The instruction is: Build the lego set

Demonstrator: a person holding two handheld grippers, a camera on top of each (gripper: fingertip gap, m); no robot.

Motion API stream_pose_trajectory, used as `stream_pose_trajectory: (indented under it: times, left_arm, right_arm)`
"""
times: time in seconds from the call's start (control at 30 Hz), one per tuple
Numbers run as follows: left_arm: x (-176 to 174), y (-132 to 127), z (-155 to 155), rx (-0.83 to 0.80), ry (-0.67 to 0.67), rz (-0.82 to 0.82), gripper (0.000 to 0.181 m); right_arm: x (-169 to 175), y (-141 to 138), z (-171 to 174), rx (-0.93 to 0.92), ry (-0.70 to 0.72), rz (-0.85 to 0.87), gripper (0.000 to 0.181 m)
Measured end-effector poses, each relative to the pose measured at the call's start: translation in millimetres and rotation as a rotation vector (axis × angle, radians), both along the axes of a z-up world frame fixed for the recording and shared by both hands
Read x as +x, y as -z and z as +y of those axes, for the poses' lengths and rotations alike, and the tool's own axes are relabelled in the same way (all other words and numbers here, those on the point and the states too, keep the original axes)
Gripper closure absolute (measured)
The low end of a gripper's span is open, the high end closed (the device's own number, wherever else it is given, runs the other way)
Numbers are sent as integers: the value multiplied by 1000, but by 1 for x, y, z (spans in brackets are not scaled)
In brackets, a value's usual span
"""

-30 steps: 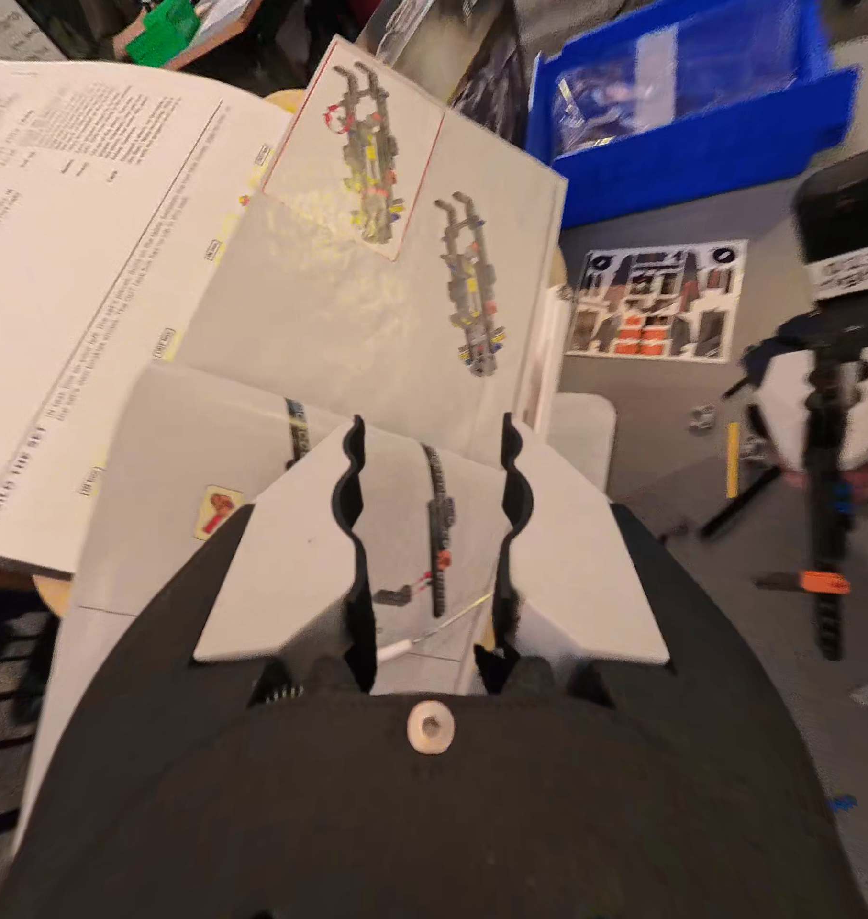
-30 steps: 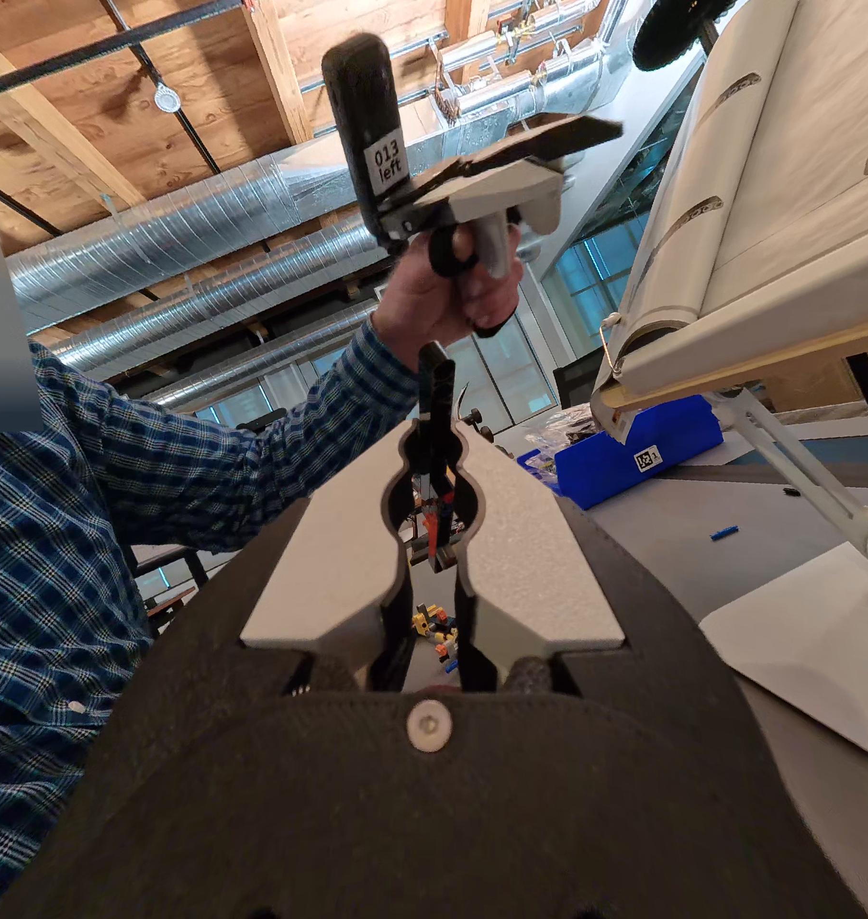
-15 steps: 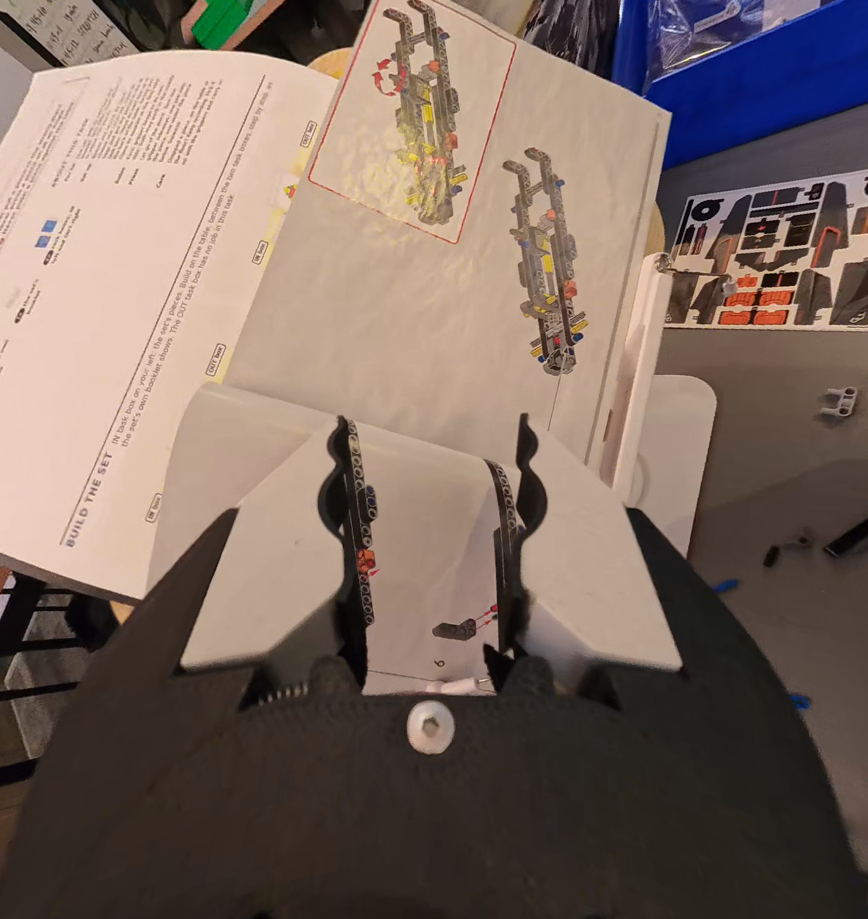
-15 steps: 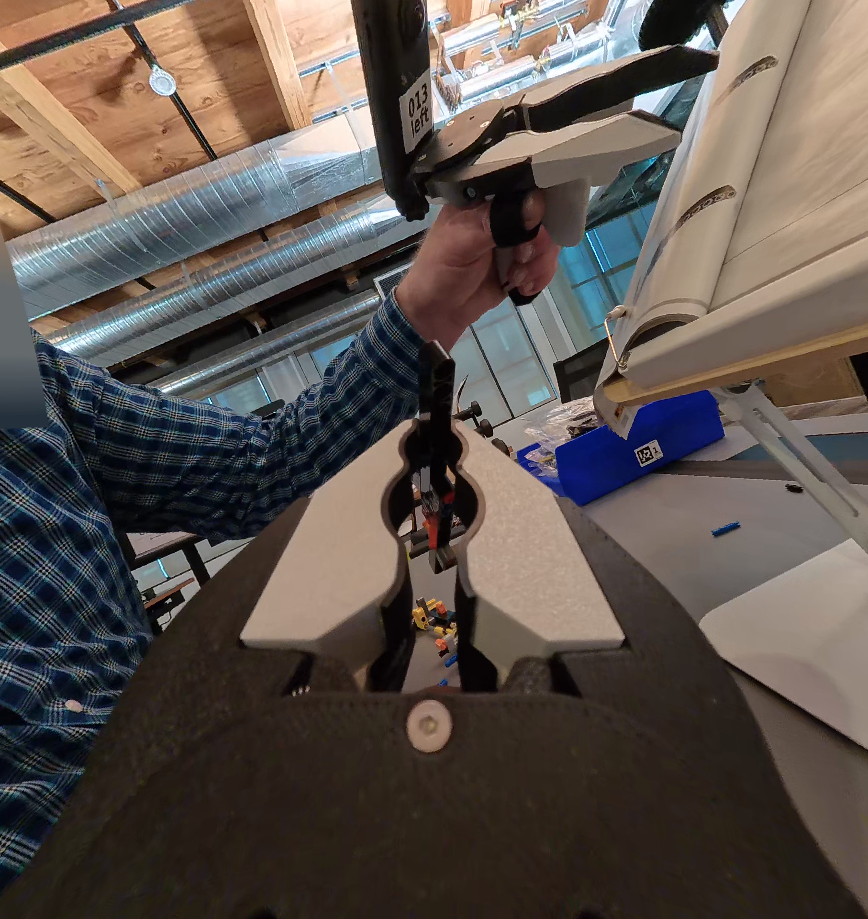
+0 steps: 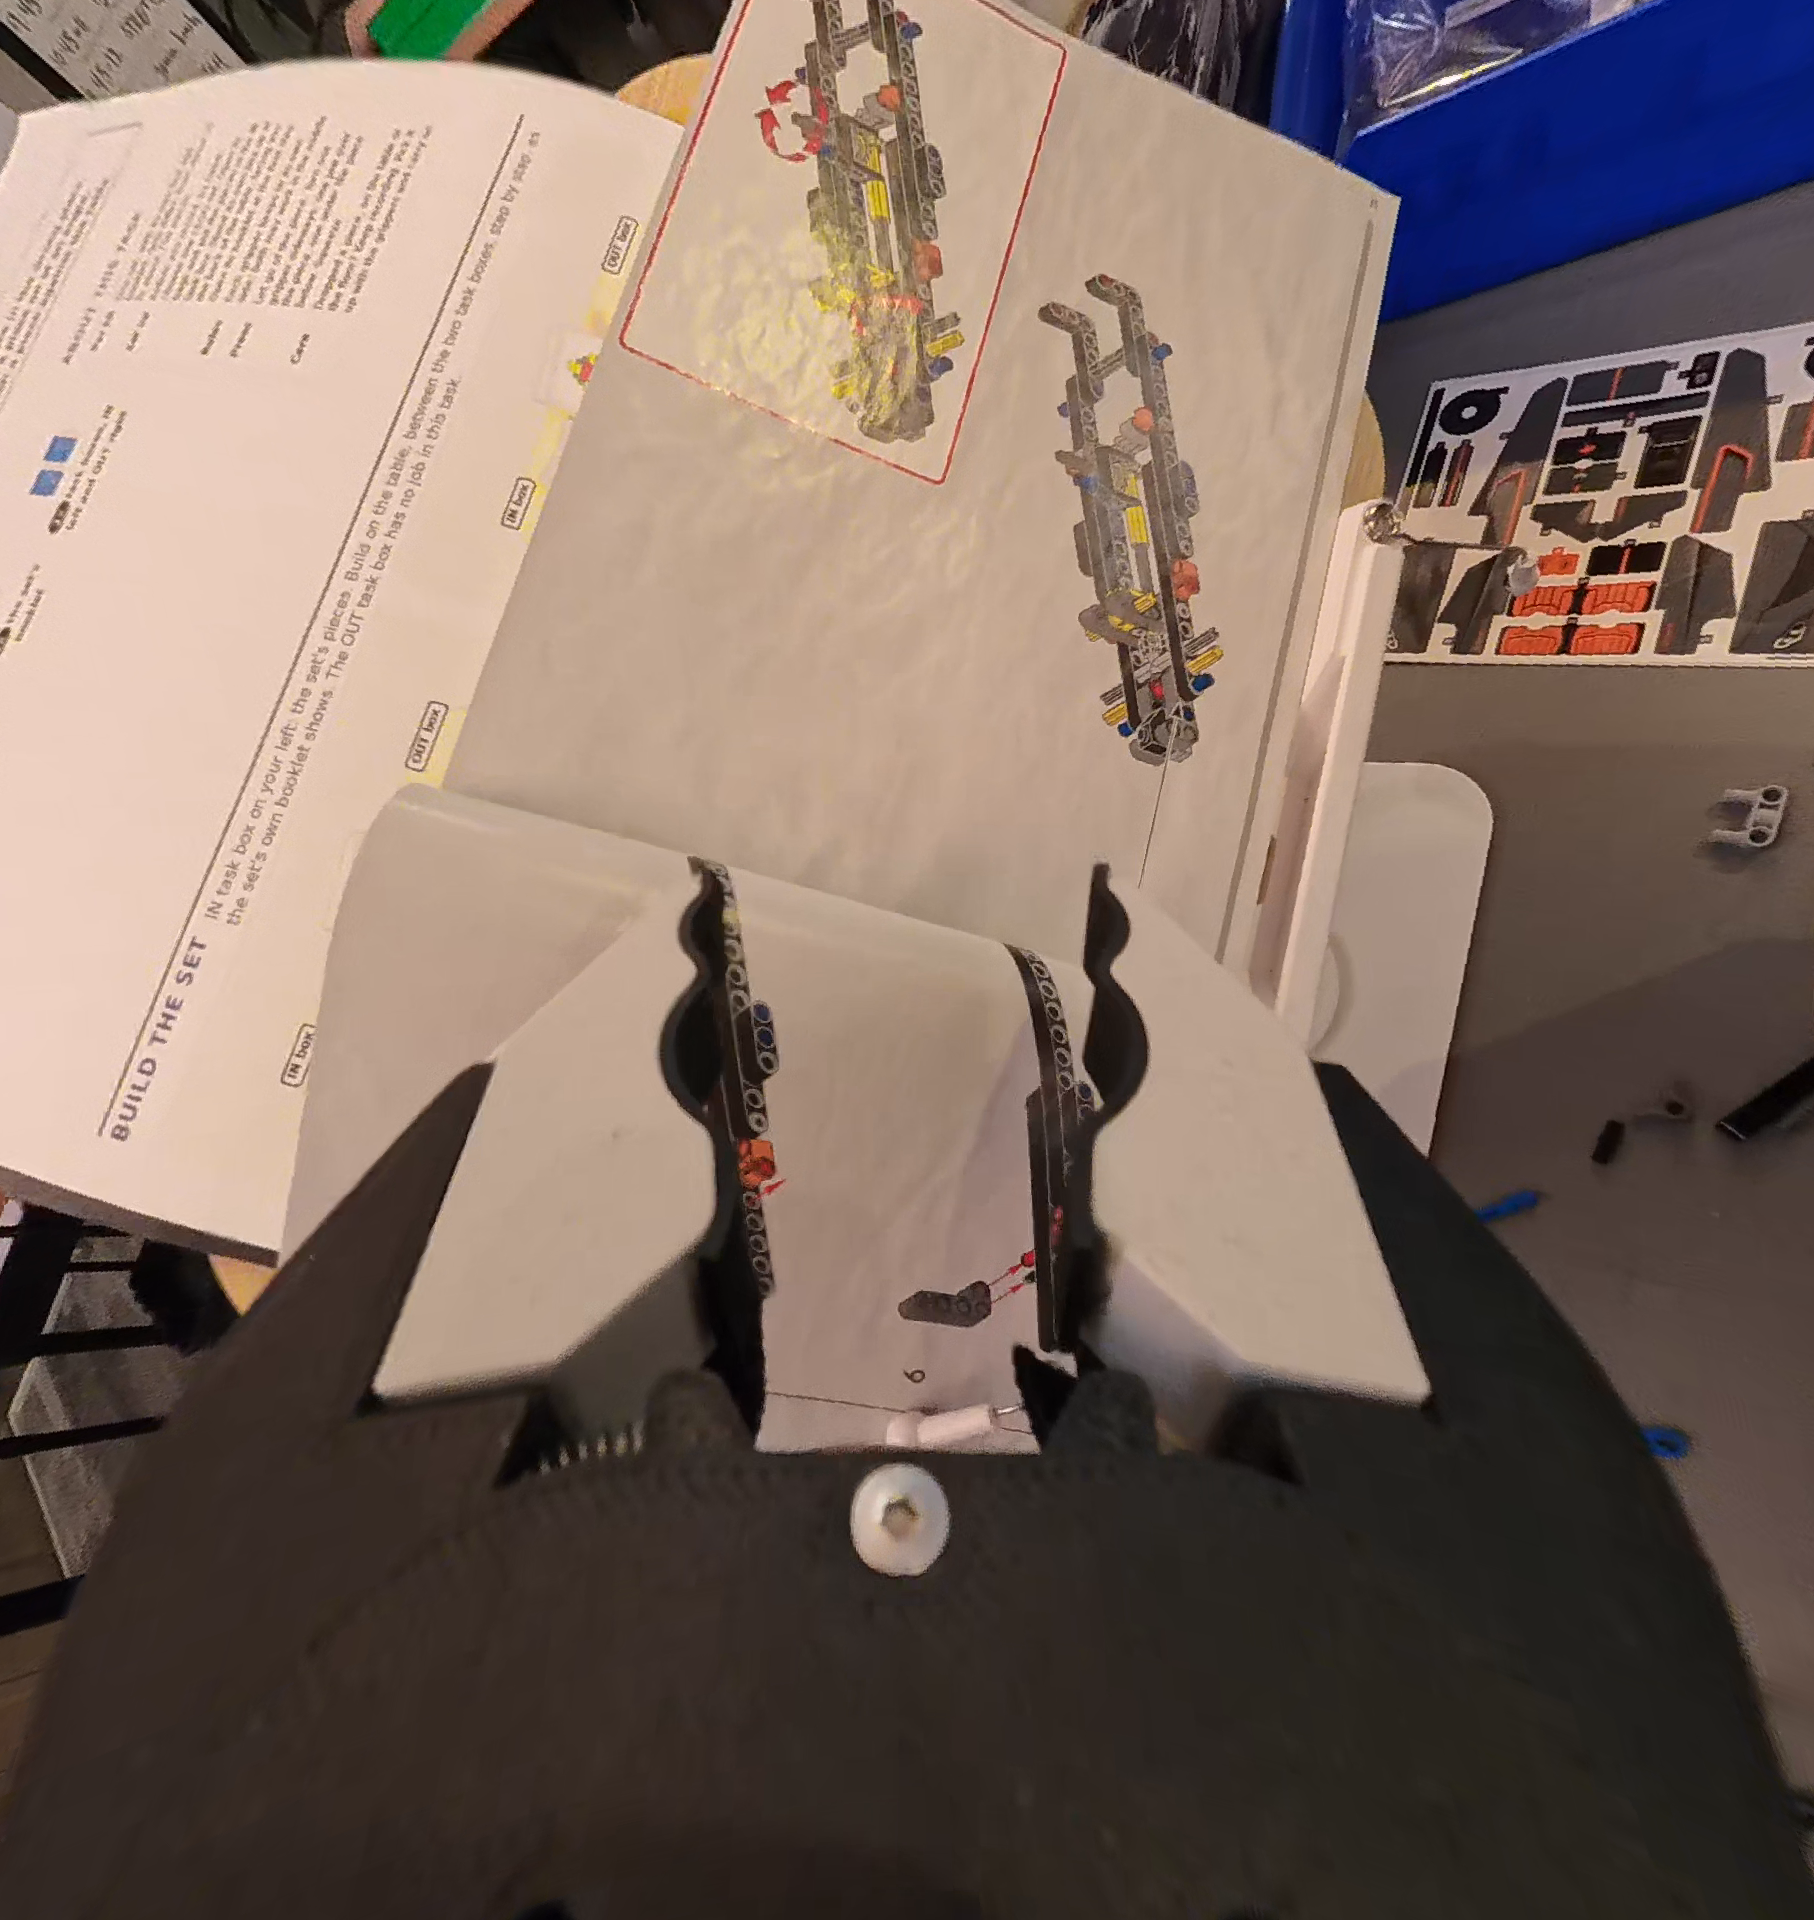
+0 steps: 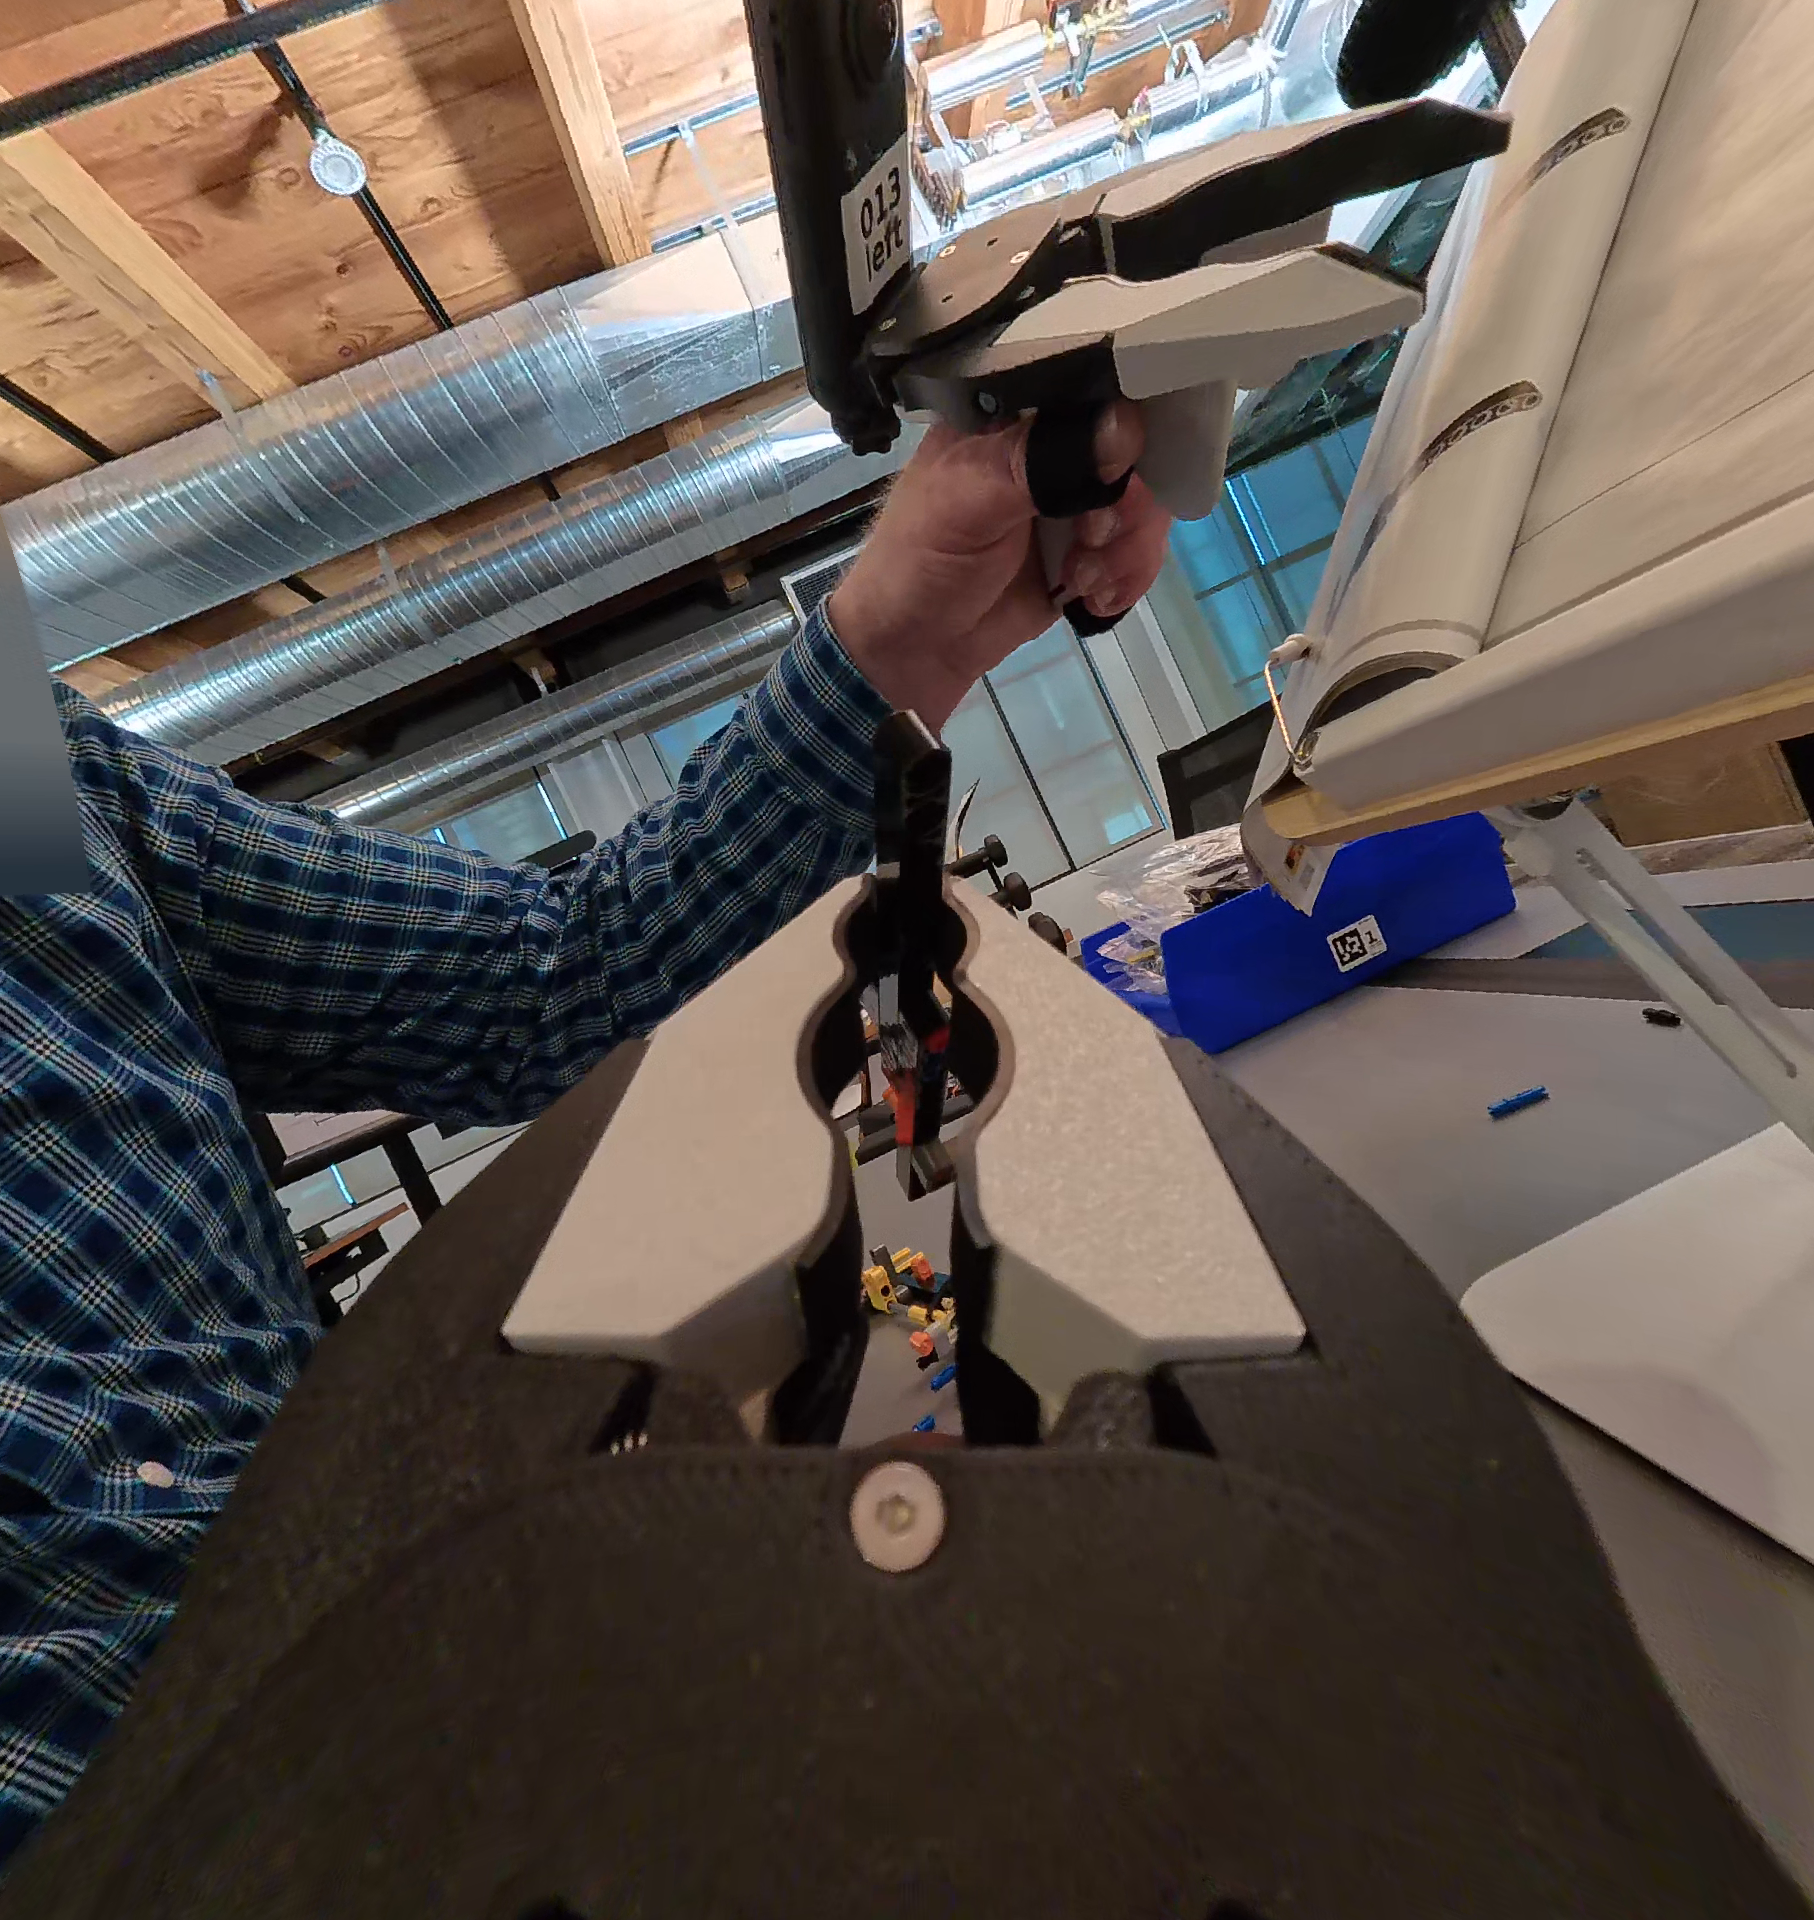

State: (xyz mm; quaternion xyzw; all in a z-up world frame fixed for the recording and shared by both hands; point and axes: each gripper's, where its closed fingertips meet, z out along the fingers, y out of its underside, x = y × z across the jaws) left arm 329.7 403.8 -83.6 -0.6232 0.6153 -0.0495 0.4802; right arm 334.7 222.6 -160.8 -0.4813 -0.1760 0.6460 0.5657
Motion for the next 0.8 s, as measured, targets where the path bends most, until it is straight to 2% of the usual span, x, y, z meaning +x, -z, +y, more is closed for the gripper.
stream_pose_trajectory:
  times: [0.03,0.8]
  left_arm:
    - [-1,2,2,1,-11,9,113]
    - [-8,2,-2,-4,-7,19,113]
  right_arm:
    - [0,0,0,0,-2,-1,174]
    - [0,1,0,-1,2,-5,175]
